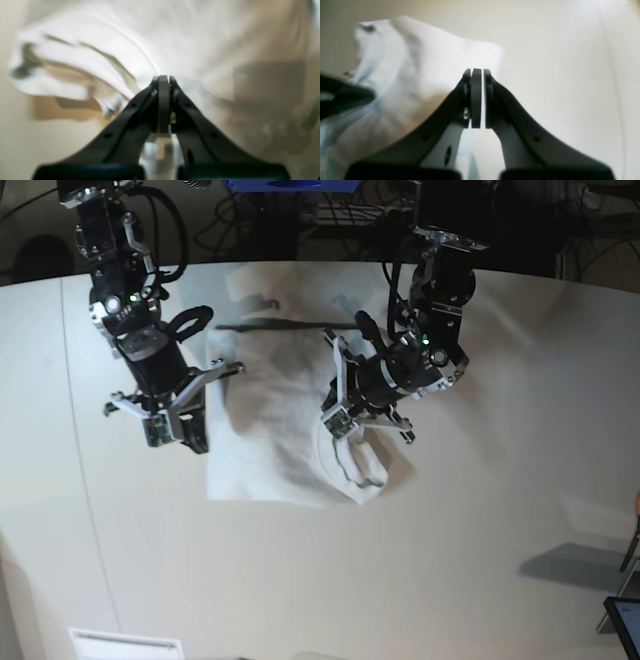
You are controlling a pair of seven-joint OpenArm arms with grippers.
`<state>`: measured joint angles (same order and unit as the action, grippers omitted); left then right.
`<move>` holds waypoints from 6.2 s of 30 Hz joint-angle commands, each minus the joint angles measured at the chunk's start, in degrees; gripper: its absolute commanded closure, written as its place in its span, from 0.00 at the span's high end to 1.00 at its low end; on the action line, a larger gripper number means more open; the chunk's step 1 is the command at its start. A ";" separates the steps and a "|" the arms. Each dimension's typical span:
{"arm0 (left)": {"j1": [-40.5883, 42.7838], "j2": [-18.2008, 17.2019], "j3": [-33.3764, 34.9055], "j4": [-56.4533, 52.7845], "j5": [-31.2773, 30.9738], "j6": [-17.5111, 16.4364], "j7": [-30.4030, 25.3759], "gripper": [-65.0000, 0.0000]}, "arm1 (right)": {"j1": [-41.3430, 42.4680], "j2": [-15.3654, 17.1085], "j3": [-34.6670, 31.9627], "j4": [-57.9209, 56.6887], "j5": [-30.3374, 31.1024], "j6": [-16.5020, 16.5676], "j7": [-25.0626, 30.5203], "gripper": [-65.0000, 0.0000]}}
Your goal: Fold the T-shirt properly
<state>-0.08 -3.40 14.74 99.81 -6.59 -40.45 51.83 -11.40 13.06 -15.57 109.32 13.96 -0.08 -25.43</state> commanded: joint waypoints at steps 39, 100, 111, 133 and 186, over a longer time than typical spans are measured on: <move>-11.75 1.33 -10.83 -22.14 -4.18 0.45 -6.25 0.00 | 23.84 -1.94 -5.04 -37.27 2.18 5.22 8.68 0.03; -13.86 1.07 -9.78 -21.35 -0.84 0.45 -4.32 0.00 | -6.67 0.08 9.81 -9.93 2.00 7.68 -1.34 0.03; -29.86 6.96 -1.34 -49.57 -1.01 6.56 -23.57 0.00 | -6.67 0.35 10.17 -9.93 2.00 7.68 -1.25 0.03; -15.18 7.49 -12.85 -22.14 -2.51 3.83 -15.92 0.00 | -12.91 -0.09 10.43 -3.08 1.91 7.51 0.24 0.03; -4.80 9.86 5.52 -31.11 1.62 11.92 -42.21 0.00 | 6.52 -1.15 14.74 -20.57 2.09 16.03 10.00 0.03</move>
<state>-3.84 6.26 20.25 67.96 -4.69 -28.47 10.28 -5.43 11.29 -1.39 87.92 15.77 16.25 -16.86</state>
